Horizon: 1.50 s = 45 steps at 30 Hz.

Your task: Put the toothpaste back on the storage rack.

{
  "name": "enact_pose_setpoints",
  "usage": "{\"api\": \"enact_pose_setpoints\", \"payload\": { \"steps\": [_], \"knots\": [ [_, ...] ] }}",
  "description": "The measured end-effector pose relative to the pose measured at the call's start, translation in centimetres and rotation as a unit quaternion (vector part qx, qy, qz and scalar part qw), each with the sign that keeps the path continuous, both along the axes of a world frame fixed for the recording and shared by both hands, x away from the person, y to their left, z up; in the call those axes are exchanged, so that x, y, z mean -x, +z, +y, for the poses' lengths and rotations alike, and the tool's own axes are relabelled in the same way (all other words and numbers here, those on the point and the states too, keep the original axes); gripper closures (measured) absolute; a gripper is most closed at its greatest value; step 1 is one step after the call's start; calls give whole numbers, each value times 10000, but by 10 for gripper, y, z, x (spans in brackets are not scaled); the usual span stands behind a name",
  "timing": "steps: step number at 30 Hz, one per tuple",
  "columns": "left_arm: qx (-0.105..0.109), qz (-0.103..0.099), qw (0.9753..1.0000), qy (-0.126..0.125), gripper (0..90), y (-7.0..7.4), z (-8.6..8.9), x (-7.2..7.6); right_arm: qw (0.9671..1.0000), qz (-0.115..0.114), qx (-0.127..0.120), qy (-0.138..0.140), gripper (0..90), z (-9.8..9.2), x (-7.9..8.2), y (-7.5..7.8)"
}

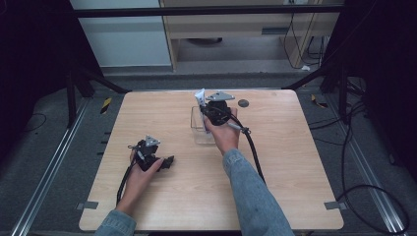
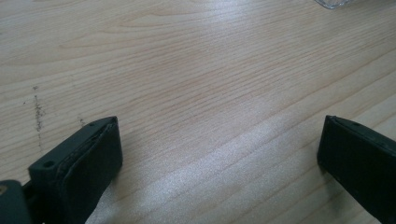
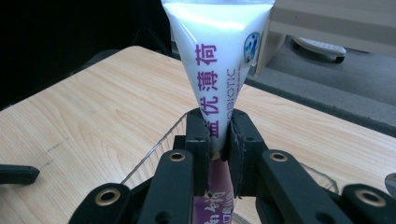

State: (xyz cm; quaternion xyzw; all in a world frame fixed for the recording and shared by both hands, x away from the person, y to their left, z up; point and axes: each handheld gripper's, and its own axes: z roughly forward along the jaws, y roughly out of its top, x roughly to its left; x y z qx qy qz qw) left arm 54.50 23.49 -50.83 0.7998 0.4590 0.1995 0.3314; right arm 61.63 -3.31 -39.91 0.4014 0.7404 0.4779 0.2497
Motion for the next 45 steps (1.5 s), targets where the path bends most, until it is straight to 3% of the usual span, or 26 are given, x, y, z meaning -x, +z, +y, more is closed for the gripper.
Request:
{"api": "enact_pose_setpoints", "payload": {
  "steps": [45],
  "knots": [
    [-1, 1, 10000, -4, 0, 0, 0, 0, 9993, 248, 220, 200, 790, 18, -11, -8]
  ]
}}
